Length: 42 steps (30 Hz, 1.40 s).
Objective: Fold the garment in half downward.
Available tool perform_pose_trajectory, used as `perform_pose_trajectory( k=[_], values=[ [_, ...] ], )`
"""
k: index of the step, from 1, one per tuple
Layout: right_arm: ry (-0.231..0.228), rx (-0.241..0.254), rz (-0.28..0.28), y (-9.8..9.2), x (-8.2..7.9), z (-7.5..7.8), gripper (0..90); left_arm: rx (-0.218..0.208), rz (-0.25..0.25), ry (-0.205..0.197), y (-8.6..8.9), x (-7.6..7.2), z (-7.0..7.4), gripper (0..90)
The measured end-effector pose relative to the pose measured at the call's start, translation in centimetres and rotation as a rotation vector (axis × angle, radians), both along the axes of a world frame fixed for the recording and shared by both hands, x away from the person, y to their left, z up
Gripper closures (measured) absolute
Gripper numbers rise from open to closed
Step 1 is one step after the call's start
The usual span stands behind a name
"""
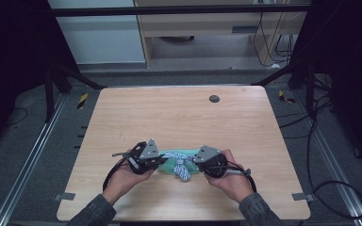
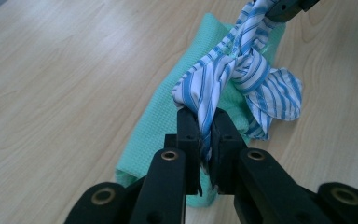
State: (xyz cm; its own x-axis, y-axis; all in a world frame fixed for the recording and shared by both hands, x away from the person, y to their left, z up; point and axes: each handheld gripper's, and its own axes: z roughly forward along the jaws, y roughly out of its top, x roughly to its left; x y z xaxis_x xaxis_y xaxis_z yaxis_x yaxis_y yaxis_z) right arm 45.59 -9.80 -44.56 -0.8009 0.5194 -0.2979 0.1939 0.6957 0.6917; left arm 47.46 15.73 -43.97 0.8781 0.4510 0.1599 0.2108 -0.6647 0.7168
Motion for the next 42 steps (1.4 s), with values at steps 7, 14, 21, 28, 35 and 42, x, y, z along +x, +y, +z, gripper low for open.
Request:
perform_pose_trajectory(
  k=[7, 14, 21, 28, 35, 42],
  values=[
    [0.015, 0.001, 0.012, -0.2, -0.8, -0.3, 77.3, 0.010, -0.025, 0.018, 0.0, -1.2, -0.7, 80.4],
    [0.028, 0.001, 0.028, -0.3, -1.4, -0.5, 80.7, 0.014, -0.037, 0.019, 0.0, -1.8, -1.1, 85.3],
    [0.021, 0.004, 0.034, -0.4, -2.0, -0.5, 80.9, -0.014, -0.021, 0.009, 0.1, -2.2, -1.1, 84.3],
    [0.037, 0.003, 0.044, -0.5, -2.9, -1.0, 80.0, -0.003, -0.052, 0.012, 0.2, -3.5, -2.2, 83.6],
    [0.063, -0.009, 0.076, -0.2, -3.8, -2.1, 81.6, 0.004, -0.063, 0.031, 0.6, -4.5, -3.8, 84.2],
    [0.070, -0.025, 0.101, 0.0, -4.4, -2.7, 83.9, 0.006, -0.062, 0.032, 0.8, -4.8, -4.4, 86.4]
  ],
)
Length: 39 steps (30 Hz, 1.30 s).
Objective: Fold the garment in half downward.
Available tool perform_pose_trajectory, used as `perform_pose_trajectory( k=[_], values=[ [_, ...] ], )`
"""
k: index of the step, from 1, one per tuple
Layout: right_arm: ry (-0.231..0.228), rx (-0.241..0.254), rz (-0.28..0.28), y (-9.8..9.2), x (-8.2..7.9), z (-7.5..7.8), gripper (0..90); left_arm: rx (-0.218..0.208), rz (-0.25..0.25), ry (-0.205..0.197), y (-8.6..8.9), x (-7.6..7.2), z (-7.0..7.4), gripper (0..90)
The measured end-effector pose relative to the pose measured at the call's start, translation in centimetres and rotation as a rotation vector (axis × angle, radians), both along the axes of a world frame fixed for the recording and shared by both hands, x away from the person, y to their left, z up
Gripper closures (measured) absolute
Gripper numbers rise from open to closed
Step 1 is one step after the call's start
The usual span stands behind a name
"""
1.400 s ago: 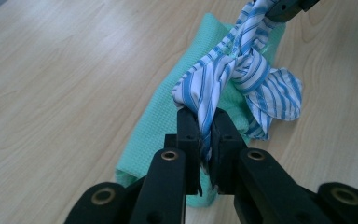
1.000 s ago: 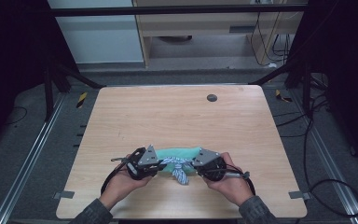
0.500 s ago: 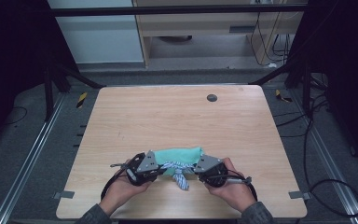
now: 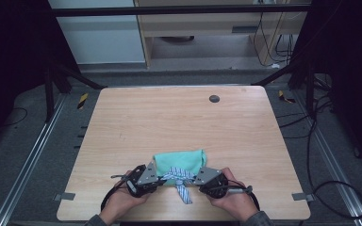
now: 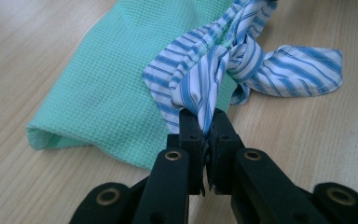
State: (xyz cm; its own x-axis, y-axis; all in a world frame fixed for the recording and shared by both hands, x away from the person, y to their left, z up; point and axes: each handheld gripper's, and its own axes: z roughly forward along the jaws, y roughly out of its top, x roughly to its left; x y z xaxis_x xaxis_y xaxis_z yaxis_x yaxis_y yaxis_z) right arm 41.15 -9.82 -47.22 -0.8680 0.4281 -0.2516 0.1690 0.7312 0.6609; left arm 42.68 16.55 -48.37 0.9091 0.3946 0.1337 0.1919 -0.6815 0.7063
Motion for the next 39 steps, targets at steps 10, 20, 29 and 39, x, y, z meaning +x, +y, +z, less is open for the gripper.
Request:
perform_pose_trajectory(
  k=[10, 20, 29, 39],
  values=[
    [0.013, -0.005, 0.018, 0.1, -0.5, -0.6, 84.6, 0.017, 0.018, -0.008, 0.3, -0.5, -0.7, 86.7],
    [0.000, 0.000, 0.025, 0.2, -1.3, -0.8, 84.1, 0.034, 0.023, -0.031, 0.2, -1.2, -0.9, 86.3],
    [0.012, -0.008, 0.042, 0.4, -1.8, -1.3, 82.6, 0.031, 0.026, -0.027, 0.3, -1.5, -1.0, 78.7],
    [0.019, 0.049, 0.015, 0.3, -2.2, -0.7, 59.2, -0.102, 0.051, -0.011, 0.7, -2.5, 0.9, 51.6]
  ],
)
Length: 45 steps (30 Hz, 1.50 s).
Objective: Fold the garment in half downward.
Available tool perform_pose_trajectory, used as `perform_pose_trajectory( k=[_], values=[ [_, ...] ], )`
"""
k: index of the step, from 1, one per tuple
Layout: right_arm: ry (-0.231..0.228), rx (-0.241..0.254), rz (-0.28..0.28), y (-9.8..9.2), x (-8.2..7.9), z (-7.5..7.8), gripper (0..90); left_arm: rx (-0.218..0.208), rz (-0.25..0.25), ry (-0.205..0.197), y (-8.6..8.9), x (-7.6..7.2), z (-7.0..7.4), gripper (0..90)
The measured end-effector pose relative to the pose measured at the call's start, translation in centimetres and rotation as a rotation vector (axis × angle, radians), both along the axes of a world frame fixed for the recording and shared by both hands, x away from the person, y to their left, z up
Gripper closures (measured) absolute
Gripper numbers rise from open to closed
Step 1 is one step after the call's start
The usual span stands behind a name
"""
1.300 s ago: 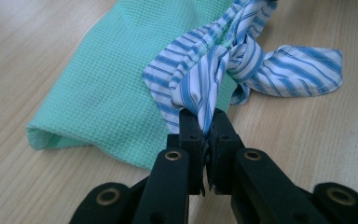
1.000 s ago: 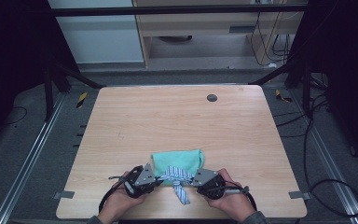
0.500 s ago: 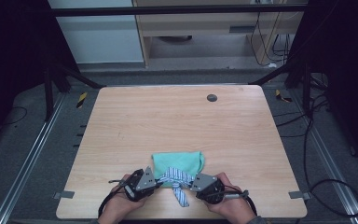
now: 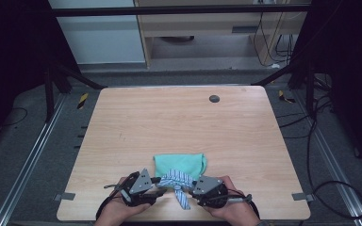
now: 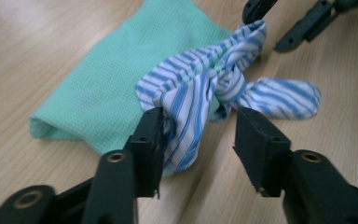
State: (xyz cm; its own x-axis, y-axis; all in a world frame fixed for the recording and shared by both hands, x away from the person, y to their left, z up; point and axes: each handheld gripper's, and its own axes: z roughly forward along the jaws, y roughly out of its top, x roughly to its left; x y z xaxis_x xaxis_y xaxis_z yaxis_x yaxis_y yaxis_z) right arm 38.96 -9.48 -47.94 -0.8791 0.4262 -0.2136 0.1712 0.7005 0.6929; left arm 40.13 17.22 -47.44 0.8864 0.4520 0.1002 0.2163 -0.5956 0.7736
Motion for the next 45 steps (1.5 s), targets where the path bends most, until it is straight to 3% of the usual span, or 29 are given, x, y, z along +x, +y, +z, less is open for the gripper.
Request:
perform_pose_trajectory(
  k=[6, 9, 10, 12, 15, 18, 20, 21, 22, 23, 24, 26, 27, 28, 29, 31, 32, 34, 35, 36, 37, 38, 39, 40, 41, 44, 45],
  values=[
    [0.014, 0.024, -0.018, 0.7, 0.6, 0.1, 50.9, -0.032, 0.020, 0.012, -0.6, 1.3, 0.5, 45.0],
    [0.024, 0.022, -0.010, 1.1, 0.6, 0.1, 55.4, -0.019, -0.004, 0.014, -0.6, 1.0, 0.3, 62.6],
    [0.023, 0.019, 0.000, 1.2, 0.6, 0.0, 58.9, -0.001, -0.017, 0.014, -0.6, 0.7, 0.1, 62.6],
    [0.022, 0.001, 0.024, 1.3, 0.4, -0.1, 66.4, 0.019, -0.031, 0.021, -0.5, 0.4, -0.3, 73.6],
    [0.025, -0.022, 0.029, 1.3, 0.3, -0.3, 70.1, 0.059, -0.048, 0.039, -0.5, 0.2, -0.7, 77.1],
    [0.035, -0.021, 0.024, 1.2, 0.2, -0.5, 63.3, 0.069, -0.050, 0.040, -0.6, 0.0, -0.9, 75.3],
    [0.035, 0.003, 0.005, 0.7, 0.1, -0.3, 48.9, 0.029, -0.010, 0.026, -0.2, 0.0, -0.2, 60.6],
    [0.035, 0.003, 0.005, 0.7, 0.1, -0.3, 48.9, 0.029, -0.010, 0.026, -0.2, 0.0, -0.2, 53.5],
    [0.032, 0.016, -0.012, 0.4, 0.0, -0.1, 43.8, 0.001, 0.020, 0.025, 0.3, 0.1, 0.1, 53.5],
    [0.020, 0.042, -0.055, -0.5, -0.1, 0.1, 32.0, -0.016, 0.045, 0.024, 0.8, 0.1, 0.5, 40.3],
    [0.020, 0.042, -0.055, -0.5, -0.1, 0.1, 32.0, -0.016, 0.045, 0.024, 0.8, 0.1, 0.5, 37.2],
    [0.001, 0.052, -0.086, -1.4, -0.1, 0.1, 23.6, -0.022, 0.085, 0.014, 1.6, 0.5, 0.8, 33.4],
    [0.001, 0.064, -0.142, -2.7, 0.3, 0.0, 15.9, -0.029, 0.128, 0.019, 2.5, 1.0, 0.8, 26.7],
    [0.001, 0.064, -0.142, -2.7, 0.3, 0.0, 15.9, -0.029, 0.128, 0.019, 2.5, 1.0, 0.8, 25.3],
    [-0.007, 0.070, -0.207, -3.9, 0.8, -0.1, 14.9, -0.029, 0.160, 0.021, 3.1, 1.3, 0.8, 22.7],
    [-0.003, 0.074, -0.229, -4.4, 1.0, -0.1, 11.0, -0.022, 0.214, 0.015, 4.2, 2.0, 0.7, 20.0],
    [0.014, 0.091, -0.307, -5.6, 1.8, -0.2, 9.3, -0.028, 0.258, 0.015, 5.2, 2.6, 0.5, 16.3],
    [0.013, 0.103, -0.365, -6.4, 2.5, -0.5, 8.0, -0.029, 0.287, 0.020, 5.8, 3.0, 0.3, 13.0],
    [0.013, 0.103, -0.365, -6.4, 2.5, -0.5, 8.0, -0.033, 0.312, 0.032, 6.3, 3.4, 0.2, 13.0],
    [0.024, 0.111, -0.439, -7.1, 3.4, -0.9, 6.9, -0.029, 0.360, 0.039, 7.3, 4.1, -0.3, 11.2],
    [0.024, 0.111, -0.439, -7.1, 3.4, -0.9, 6.9, -0.029, 0.360, 0.039, 7.3, 4.1, -0.3, 10.5],
    [0.031, 0.113, -0.504, -7.7, 4.3, -1.4, 6.6, -0.015, 0.407, 0.038, 8.1, 4.9, -0.9, 9.1],
    [0.037, 0.111, -0.539, -8.0, 4.7, -1.6, 6.6, -0.015, 0.407, 0.038, 8.1, 4.9, -0.9, 8.5],
    [0.037, 0.111, -0.539, -8.0, 4.7, -1.6, 6.6, -0.013, 0.428, 0.045, 8.5, 5.2, -1.2, 8.5],
    [0.063, 0.125, -0.606, -8.4, 5.6, -2.2, 6.7, -0.022, 0.450, 0.057, 9.0, 5.7, -1.5, 7.2],
    [0.100, 0.136, -0.674, -8.6, 6.7, -2.9, 6.5, -0.025, 0.490, 0.070, 9.4, 6.4, -2.1, 6.8],
    [0.100, 0.136, -0.674, -8.6, 6.7, -2.9, 6.5, -0.025, 0.490, 0.070, 9.4, 6.4, -2.1, 6.9]
  ],
)
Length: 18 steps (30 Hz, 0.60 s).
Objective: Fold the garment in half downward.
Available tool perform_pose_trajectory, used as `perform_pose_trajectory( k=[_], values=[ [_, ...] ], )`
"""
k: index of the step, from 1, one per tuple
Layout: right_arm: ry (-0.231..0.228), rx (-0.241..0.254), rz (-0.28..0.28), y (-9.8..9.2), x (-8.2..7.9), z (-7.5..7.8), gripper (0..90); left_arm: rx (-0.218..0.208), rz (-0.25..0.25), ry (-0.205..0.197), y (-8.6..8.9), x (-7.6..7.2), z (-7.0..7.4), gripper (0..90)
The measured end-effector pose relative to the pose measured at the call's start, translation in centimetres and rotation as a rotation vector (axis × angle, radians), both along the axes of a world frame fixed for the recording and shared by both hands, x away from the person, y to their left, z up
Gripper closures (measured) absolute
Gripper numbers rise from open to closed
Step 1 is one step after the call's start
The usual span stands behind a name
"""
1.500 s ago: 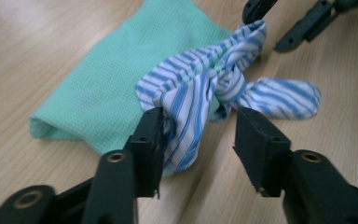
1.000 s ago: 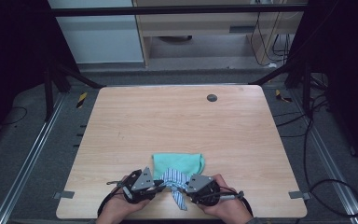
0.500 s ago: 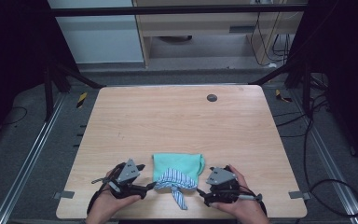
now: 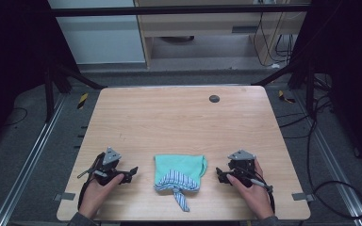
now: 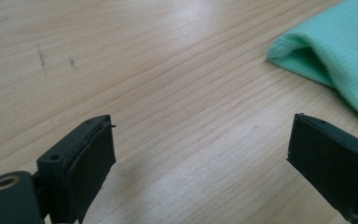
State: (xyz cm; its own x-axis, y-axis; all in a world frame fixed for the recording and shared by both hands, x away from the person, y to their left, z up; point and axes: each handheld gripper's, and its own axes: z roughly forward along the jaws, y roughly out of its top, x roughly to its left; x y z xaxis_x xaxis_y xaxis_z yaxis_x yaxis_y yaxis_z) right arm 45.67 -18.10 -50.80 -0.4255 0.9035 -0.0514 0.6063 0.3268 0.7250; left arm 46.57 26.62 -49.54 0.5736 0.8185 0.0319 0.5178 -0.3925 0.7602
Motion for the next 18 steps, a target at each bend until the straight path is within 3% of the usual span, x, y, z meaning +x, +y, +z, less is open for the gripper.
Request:
perform_pose_trajectory(
  k=[2, 6, 10, 18],
  values=[
    [0.020, 0.051, -0.046, -0.4, 1.0, -0.3, 5.3, -0.007, 0.016, 0.007, 0.1, 0.4, -0.4, 6.9],
    [0.007, 0.050, -0.099, -0.7, 1.7, -0.4, 4.8, -0.010, 0.037, 0.028, 0.2, 1.1, -1.1, 6.9],
    [0.013, 0.054, -0.143, -0.8, 2.5, -0.4, 2.4, 0.016, 0.062, 0.054, 0.1, 1.7, -1.3, 6.5],
    [0.020, 0.048, -0.157, -0.7, 2.6, -0.5, 0.2, 0.028, 0.050, 0.061, -0.1, 1.9, -1.3, 1.9]
  ],
)
